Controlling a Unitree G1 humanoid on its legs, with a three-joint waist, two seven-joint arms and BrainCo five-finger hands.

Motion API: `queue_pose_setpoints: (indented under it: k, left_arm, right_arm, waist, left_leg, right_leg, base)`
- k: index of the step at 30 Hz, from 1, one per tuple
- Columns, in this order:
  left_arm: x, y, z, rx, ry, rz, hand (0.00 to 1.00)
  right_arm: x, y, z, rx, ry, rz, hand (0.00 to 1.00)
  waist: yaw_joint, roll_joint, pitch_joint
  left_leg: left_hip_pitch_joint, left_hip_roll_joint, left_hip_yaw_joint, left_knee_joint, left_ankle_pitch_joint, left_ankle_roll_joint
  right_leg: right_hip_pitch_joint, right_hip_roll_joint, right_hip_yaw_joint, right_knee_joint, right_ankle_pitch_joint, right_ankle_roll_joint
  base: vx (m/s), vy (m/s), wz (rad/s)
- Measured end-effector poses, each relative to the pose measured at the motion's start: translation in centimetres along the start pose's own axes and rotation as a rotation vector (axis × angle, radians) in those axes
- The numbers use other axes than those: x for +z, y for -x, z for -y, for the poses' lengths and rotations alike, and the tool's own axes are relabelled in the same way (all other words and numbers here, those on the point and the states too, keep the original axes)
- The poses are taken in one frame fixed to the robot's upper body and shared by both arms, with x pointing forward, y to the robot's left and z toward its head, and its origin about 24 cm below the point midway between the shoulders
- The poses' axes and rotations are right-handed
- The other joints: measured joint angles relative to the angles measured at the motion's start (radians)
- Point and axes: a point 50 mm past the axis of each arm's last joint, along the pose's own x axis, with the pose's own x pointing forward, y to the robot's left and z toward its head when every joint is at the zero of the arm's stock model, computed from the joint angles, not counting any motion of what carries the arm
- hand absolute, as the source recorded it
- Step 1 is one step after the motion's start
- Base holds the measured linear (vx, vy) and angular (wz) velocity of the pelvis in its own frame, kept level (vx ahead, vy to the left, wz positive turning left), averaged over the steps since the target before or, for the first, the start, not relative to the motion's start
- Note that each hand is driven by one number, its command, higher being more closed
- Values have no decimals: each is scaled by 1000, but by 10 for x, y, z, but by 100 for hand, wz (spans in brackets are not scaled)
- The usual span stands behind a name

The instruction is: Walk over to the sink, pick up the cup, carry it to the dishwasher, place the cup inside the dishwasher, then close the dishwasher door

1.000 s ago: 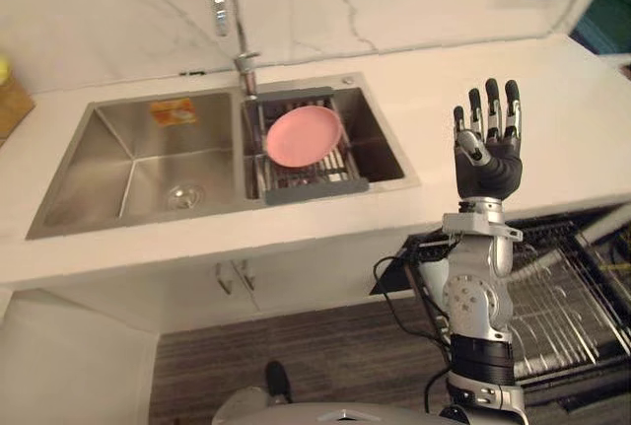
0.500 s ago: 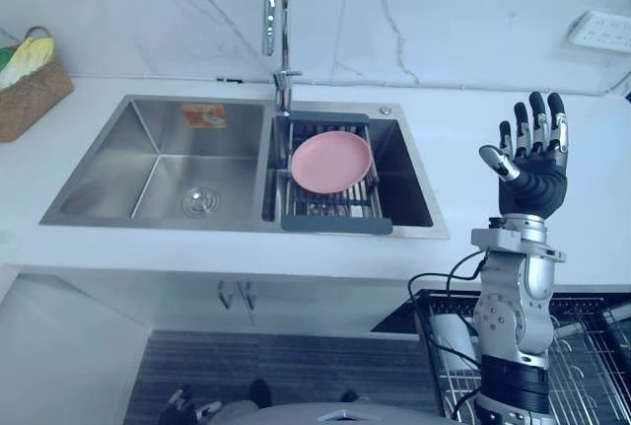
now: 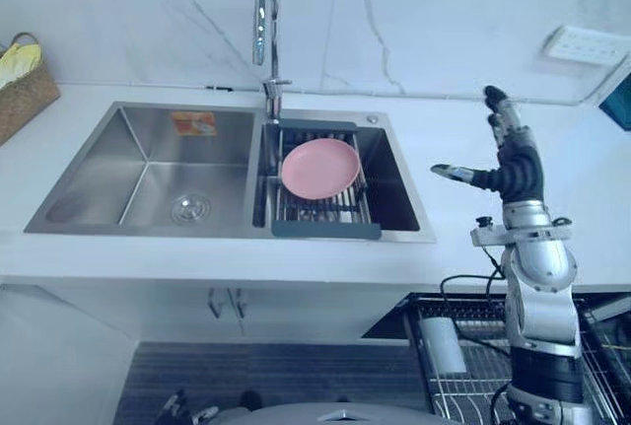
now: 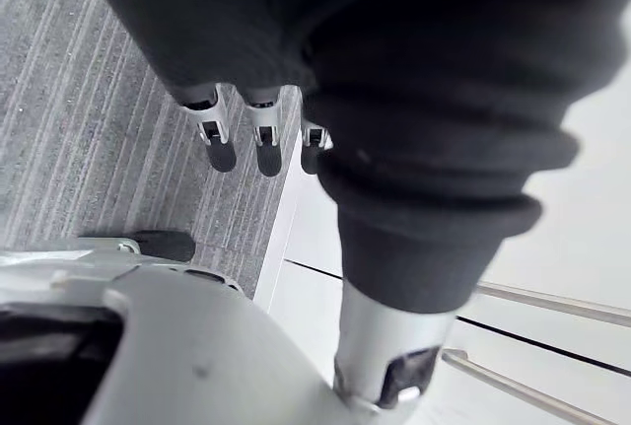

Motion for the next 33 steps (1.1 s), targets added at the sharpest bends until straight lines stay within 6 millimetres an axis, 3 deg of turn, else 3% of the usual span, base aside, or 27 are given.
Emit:
queue_pose_setpoints:
  k: [11,18,24,27,28,33]
  left_arm:
    - [-2,0,-2,-9,5,-32,0]
    - [7,-4,-1,-27,-40,-27,0]
    - [10,-5,0,-32,-59,-22,0]
    - [11,-5,1,-35,-61,-22,0]
    - [17,-6,3,-45,-73,-1,0]
    - [17,-6,3,-46,-74,-1,0]
  right_arm:
    - [5,-30,-46,362,416,8,0]
    - [-21,-44,-73,531,616,-63,0]
    - [-33,-56,-84,596,746,-97,0]
    - [-36,-58,-85,605,746,-108,0]
    - [-41,-68,-85,579,752,-146,0]
    - [-41,-68,-85,577,752,-146,0]
  waist:
    - [7,-3,-21]
    - [40,0,-19]
    - [48,12,-10]
    - [54,18,-3]
    - [67,33,31]
    - [61,37,33]
  left_leg:
    - [-17,-2,-9,0,7,0]
    - [-24,-14,-34,0,14,11]
    - [-21,-20,-42,0,15,10]
    - [-18,-21,-53,0,15,10]
    - [-17,-23,-61,0,16,7]
    - [-17,-23,-59,0,16,7]
  right_leg:
    - [0,2,-13,-16,2,-8]
    - [20,-2,-58,-41,13,11]
    - [34,-4,-76,-50,12,13]
    - [45,-4,-87,-55,11,14]
    - [55,-3,-101,-60,9,17]
    - [54,-3,-96,-61,9,17]
  base:
    - [-28,18,4]
    - [61,9,16]
    - [33,4,7]
    - [0,3,8]
    - [0,0,0]
    - [0,0,0]
